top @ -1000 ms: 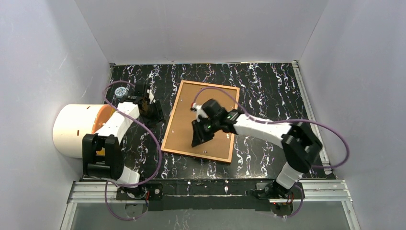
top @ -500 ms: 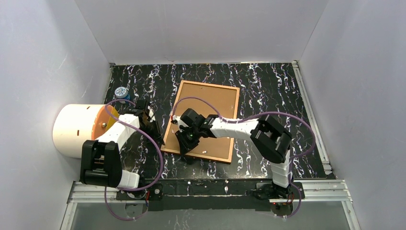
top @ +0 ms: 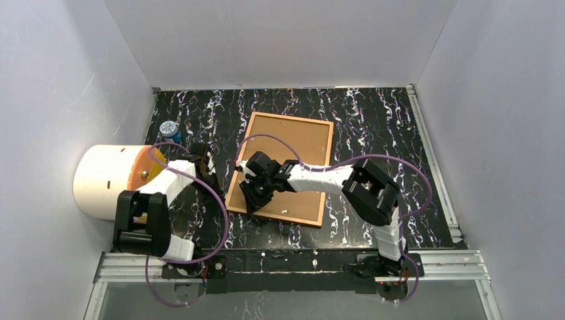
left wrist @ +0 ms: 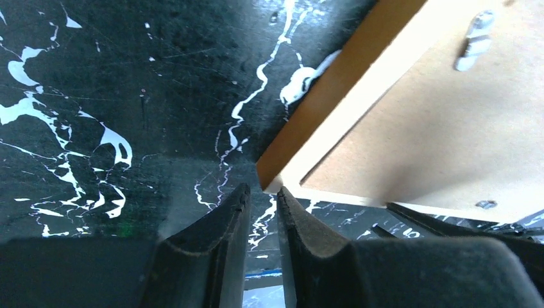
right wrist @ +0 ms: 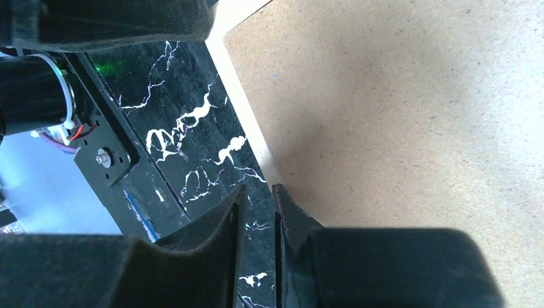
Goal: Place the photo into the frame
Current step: Install the photo frame at the center of the board.
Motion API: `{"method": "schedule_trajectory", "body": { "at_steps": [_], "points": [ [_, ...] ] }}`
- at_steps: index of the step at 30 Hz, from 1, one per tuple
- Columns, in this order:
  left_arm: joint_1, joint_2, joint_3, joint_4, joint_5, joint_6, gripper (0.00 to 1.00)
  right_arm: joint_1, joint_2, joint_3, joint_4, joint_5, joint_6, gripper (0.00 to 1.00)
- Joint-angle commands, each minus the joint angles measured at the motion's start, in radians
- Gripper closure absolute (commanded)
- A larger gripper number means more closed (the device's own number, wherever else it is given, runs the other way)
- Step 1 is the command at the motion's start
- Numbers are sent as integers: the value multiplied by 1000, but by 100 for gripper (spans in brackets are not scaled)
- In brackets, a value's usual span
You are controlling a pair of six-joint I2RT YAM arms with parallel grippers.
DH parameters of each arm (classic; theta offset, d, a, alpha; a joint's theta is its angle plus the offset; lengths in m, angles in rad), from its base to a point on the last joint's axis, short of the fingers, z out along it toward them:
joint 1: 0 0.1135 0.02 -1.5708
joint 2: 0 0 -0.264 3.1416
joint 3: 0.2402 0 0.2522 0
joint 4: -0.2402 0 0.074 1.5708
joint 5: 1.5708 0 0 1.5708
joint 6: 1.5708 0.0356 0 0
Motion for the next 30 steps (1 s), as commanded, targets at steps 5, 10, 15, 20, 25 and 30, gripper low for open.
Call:
{"method": "schedule_trajectory", "body": {
  "at_steps": [5, 10, 15, 20, 25, 30],
  "points": [
    [3, 81, -4, -64, -98, -20, 80, 2, 1, -8, 17, 212, -16, 70],
    [4, 105, -2, -75, -131, -29, 80, 1, -16, -24, 42, 311, -14, 70],
    [3, 102, 8, -65, -99, -22, 80, 1, -46, -22, 42, 300, -22, 69],
    [3, 50, 99, -23, 19, 1, 74, -23, -160, -32, 62, 246, 27, 66],
    [3, 58, 190, 43, 62, 34, 58, -150, -244, -84, 97, 158, 159, 55],
    [3, 141, 143, 152, 140, 51, 57, -263, -249, -118, 94, 48, 269, 50]
  ]
}}
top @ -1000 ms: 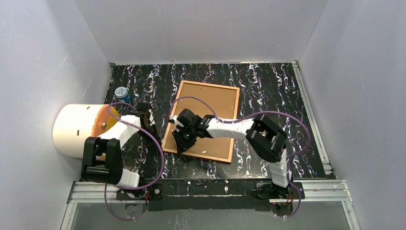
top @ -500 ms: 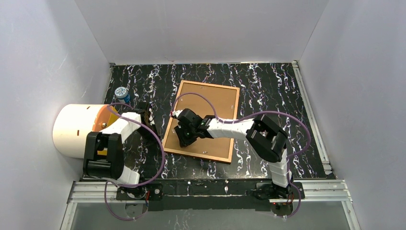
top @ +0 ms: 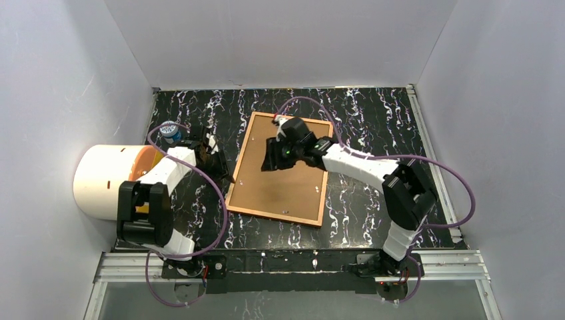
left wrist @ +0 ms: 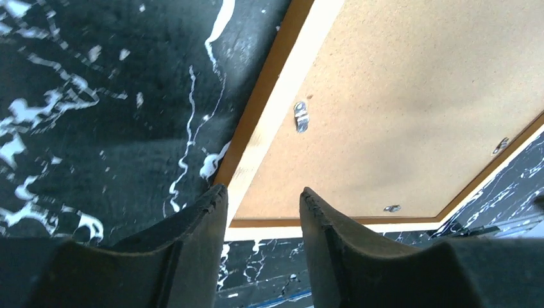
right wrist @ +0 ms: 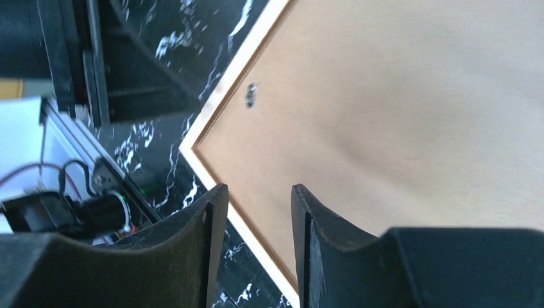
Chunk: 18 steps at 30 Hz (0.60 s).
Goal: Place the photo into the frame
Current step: Install the photo frame at the center of the board, then adjust the photo frame at the center of the board.
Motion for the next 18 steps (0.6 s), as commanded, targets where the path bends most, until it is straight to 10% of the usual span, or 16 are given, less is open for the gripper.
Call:
{"method": "schedule_trajectory", "body": {
  "at_steps": [1, 18],
  "points": [
    [-1, 75, -41, 79, 91, 28, 59, -81, -7, -40, 13, -107, 133, 50],
    [-105, 98, -115, 111, 150, -16, 86, -127, 186, -11, 0, -251, 299, 48]
  ]
}}
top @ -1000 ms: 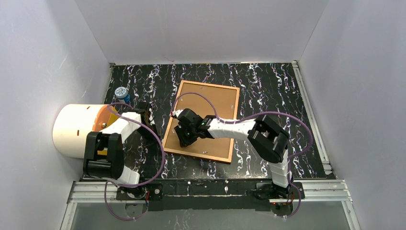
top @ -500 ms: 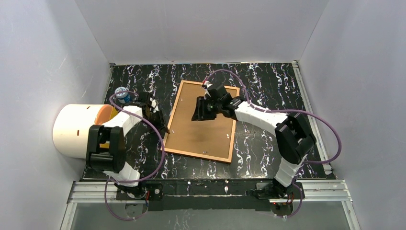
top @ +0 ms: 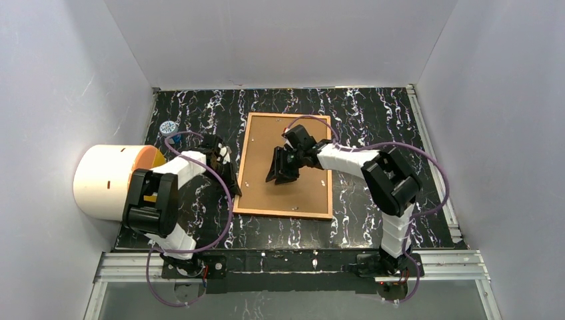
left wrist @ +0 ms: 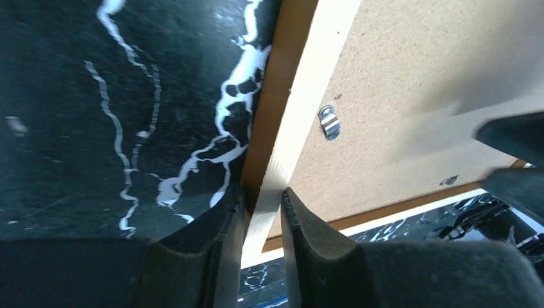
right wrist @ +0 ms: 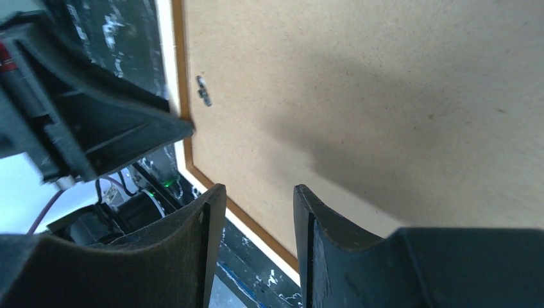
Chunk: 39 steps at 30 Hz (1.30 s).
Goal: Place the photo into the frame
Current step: Adjust the photo frame at the center of the board, then install the photo frame at the center of the board.
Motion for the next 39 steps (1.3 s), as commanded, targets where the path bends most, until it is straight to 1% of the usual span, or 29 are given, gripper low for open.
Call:
{"method": "schedule_trajectory", "body": {
  "at_steps": [1, 5, 7, 9, 12, 15, 16, 19, 21, 24, 29, 33, 39],
  "points": [
    [-42, -19, -33, 0, 64, -68, 85, -3, 67, 43, 4, -87, 26, 48],
    [-43, -49, -31, -10, 9, -76, 81, -2, 119, 64, 36, -131, 37, 48],
    [-43, -60, -25, -25, -22, -69, 77, 3, 140, 74, 57, -147, 48, 50],
    [-42, -70, -25, -38, -52, -61, 71, 11, 156, 81, 74, -150, 54, 54],
    [-43, -83, -31, -53, -100, -53, 62, 26, 176, 95, 98, -141, 57, 56],
    [-43, -89, -39, -65, -116, -48, 60, 47, 199, 120, 102, -114, 52, 57],
    [-42, -92, -42, -67, -119, -48, 62, 55, 206, 126, 107, -100, 50, 57],
    [-43, -96, -52, -65, -113, -47, 72, 80, 228, 148, 109, -55, 44, 57],
    [-43, -95, -61, -55, -95, -46, 77, 94, 238, 157, 113, -18, 42, 57],
    [-43, -90, -69, -49, -86, -46, 83, 120, 257, 171, 111, 55, 45, 57],
    [-43, -87, -75, -48, -85, -40, 87, 139, 289, 187, 119, 108, 63, 58],
    [-43, -81, -73, -50, -85, -35, 87, 155, 309, 206, 132, 104, 59, 59],
    [-43, -71, -70, -50, -80, -37, 88, 161, 304, 193, 175, 85, 48, 58]
  ]
}}
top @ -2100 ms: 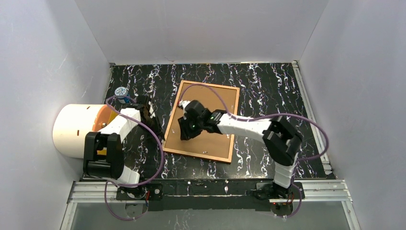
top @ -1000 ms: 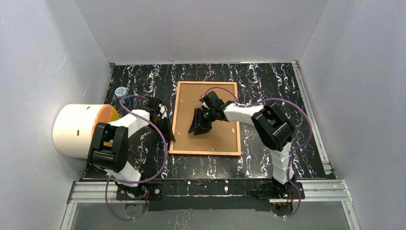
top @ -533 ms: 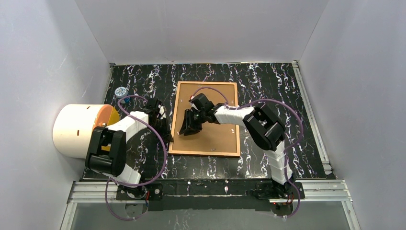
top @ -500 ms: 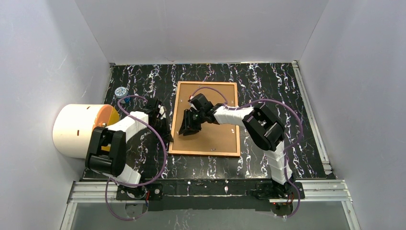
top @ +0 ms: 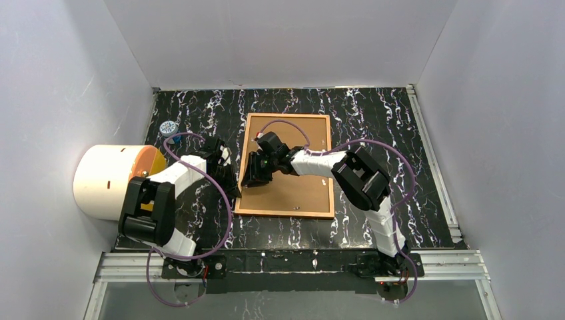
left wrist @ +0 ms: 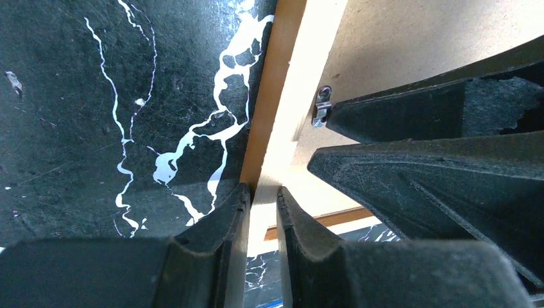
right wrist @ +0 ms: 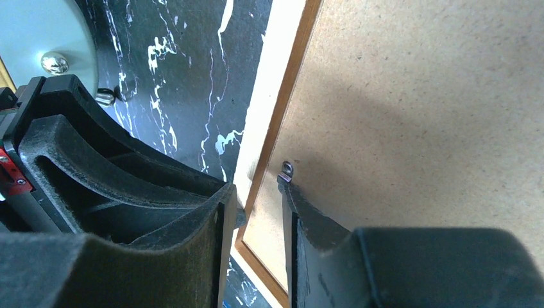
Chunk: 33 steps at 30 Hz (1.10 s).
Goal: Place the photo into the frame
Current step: Install the photo frame at the center of the board.
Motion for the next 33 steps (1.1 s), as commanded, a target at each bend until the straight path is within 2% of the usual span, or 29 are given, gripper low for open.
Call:
{"method": "schedule_trajectory", "body": {
  "at_steps": [1, 17, 25, 30, 33],
  "points": [
    [3, 3, -26, -55, -24, 18, 88, 13, 46, -12, 11, 57, -32, 58],
    [3, 8, -48, -39, 7, -14, 90, 12, 37, -130, 277, 70, 99, 55],
    [3, 9, -35, -48, 0, -15, 90, 13, 0, -144, 317, 57, 125, 55],
    [3, 0, 41, -84, -1, 7, 85, -9, -158, -250, 401, 31, 126, 52],
    [5, -10, 99, -93, 38, 21, 72, -40, -256, -304, 402, 63, 124, 51]
  ]
}}
